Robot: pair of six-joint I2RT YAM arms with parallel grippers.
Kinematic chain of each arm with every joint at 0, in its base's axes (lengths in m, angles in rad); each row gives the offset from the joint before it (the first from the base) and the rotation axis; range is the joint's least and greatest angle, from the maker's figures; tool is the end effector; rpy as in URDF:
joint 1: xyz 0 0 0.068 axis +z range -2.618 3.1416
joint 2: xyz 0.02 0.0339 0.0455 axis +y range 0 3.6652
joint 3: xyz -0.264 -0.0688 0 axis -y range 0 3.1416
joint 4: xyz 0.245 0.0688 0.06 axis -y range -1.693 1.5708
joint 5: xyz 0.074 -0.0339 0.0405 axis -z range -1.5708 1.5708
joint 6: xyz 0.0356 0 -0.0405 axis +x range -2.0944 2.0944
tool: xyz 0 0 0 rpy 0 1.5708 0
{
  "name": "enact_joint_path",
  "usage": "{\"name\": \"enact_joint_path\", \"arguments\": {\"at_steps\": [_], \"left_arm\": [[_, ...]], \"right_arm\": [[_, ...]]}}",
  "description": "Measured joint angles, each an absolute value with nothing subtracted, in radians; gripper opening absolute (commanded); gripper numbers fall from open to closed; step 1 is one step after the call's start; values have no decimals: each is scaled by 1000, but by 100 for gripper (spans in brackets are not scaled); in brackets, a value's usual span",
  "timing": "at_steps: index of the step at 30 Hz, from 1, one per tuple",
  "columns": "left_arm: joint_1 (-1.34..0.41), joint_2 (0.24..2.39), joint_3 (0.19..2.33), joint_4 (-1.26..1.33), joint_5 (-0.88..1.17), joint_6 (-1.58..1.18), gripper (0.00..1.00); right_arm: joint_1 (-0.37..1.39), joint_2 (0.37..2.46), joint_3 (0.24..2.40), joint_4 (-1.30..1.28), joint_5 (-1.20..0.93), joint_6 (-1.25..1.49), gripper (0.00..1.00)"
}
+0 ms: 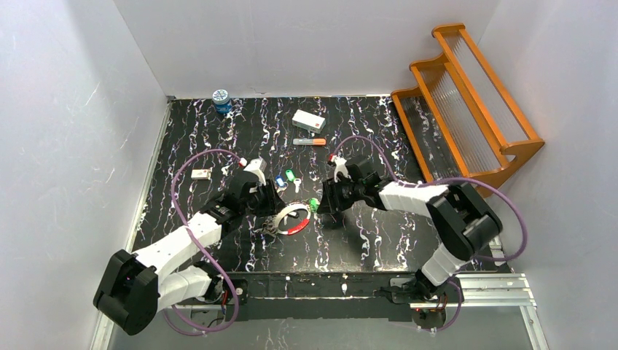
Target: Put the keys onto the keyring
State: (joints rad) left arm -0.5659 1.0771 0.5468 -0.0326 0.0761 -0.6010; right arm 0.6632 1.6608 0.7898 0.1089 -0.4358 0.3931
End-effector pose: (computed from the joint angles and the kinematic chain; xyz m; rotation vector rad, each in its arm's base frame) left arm 0.1920 -0.1252 0.2154 0.0077 2.2304 -0.7483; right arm 0.2463 0.2115 0.1543 -0.5639 2.4135 1.0040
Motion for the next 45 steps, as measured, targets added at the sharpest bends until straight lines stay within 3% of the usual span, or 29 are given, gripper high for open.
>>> {"name": "enact_joint_path", "arguments": {"at_steps": [6, 12, 20, 25, 45], "left_arm": [[-566, 1069, 547, -31, 66, -580, 33], [-566, 1039, 547, -45, 27, -574, 33], [-566, 1021, 504, 16, 23, -633, 33], [-566, 1021, 474, 49, 35, -668, 33], [-566, 1047, 464, 123, 71, -715, 34]], "right_arm": [[663, 1468, 712, 209, -379, 124, 62], [662, 1376, 636, 339, -495, -271, 66], [691, 1373, 497, 463, -607, -655, 58], [732, 1373, 433, 543, -599, -758, 47], [859, 1576, 371, 811, -409, -899, 38]]}}
